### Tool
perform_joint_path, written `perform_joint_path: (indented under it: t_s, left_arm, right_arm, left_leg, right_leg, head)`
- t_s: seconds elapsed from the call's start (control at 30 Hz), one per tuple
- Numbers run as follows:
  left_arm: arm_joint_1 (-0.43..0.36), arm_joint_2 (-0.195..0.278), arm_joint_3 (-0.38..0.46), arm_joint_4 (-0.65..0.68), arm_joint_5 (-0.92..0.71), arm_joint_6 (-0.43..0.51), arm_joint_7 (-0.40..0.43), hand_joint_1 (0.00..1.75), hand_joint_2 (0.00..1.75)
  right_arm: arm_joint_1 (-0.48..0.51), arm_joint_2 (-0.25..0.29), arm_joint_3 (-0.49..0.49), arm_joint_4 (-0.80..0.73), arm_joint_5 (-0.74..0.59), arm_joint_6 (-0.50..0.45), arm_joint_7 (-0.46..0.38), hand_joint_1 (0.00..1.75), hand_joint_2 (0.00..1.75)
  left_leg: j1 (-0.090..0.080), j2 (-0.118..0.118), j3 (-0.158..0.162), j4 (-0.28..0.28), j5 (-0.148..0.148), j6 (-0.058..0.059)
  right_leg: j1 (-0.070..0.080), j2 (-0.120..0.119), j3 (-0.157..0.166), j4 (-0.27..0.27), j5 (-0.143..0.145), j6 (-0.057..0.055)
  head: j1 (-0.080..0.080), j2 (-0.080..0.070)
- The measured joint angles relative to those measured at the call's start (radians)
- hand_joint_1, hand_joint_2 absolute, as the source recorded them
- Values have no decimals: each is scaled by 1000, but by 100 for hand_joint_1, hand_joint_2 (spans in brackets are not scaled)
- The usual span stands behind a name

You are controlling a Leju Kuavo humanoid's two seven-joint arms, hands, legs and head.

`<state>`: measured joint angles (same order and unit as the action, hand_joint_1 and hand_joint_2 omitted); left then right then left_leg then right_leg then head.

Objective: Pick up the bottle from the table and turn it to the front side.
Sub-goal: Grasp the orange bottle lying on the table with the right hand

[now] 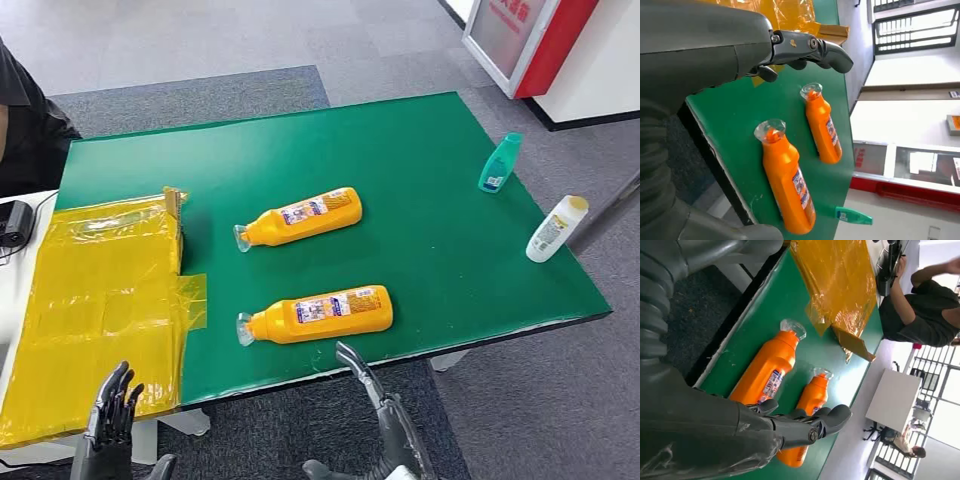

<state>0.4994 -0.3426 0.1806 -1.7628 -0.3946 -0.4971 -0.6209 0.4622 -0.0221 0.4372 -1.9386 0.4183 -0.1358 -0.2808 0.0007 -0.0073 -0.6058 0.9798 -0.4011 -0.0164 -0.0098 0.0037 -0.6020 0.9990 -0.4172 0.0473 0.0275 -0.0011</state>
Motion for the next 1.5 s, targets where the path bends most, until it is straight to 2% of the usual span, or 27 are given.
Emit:
perform_joint_path:
  t_s: [0.23, 0.43, 0.63, 0.9, 1.3, 1.5]
  left_arm:
    - [0, 0, 0, 0, 0, 3, 9, 0, 175]
    - [-8, 0, 6, 0, 1, 9, 19, 0, 175]
    - [-23, -2, 17, 0, -4, 5, 51, 0, 175]
    - [-39, -2, 25, 4, -4, 1, 61, 0, 175]
    - [-82, 9, 19, 29, 27, 20, 44, 0, 175]
    - [-110, 30, -1, 56, 48, 46, 31, 0, 175]
  right_arm:
    - [-12, -7, 9, 0, 41, -20, 20, 0, 175]
    - [-47, -10, 9, -9, 190, -26, 130, 0, 175]
    - [-83, -10, -5, -47, 290, 17, 202, 0, 175]
    - [-148, -9, -26, -79, 384, 76, 259, 0, 175]
    - [-257, -4, -41, -57, 430, 160, 316, 0, 175]
    - [-327, 5, -68, 6, 447, 226, 348, 0, 175]
  left_leg:
    - [0, 0, 0, 0, 0, 0]
    - [0, 0, 0, 0, 0, 0]
    - [0, 0, 0, 0, 0, 0]
    - [0, 0, 0, 0, 0, 0]
    - [0, 0, 0, 0, 1, 0]
    - [0, 0, 0, 0, 1, 0]
  right_leg:
    - [0, 0, 0, 0, 0, 0]
    - [0, 0, 0, 0, 0, 0]
    - [0, 0, 0, 0, 0, 0]
    - [0, 0, 0, 0, 0, 0]
    - [0, 0, 0, 0, 1, 0]
    - [0, 0, 0, 0, 1, 0]
  head:
    - [0, 0]
    - [0, 0]
    - [0, 0]
    - [0, 0]
    - [0, 0]
    - [0, 0]
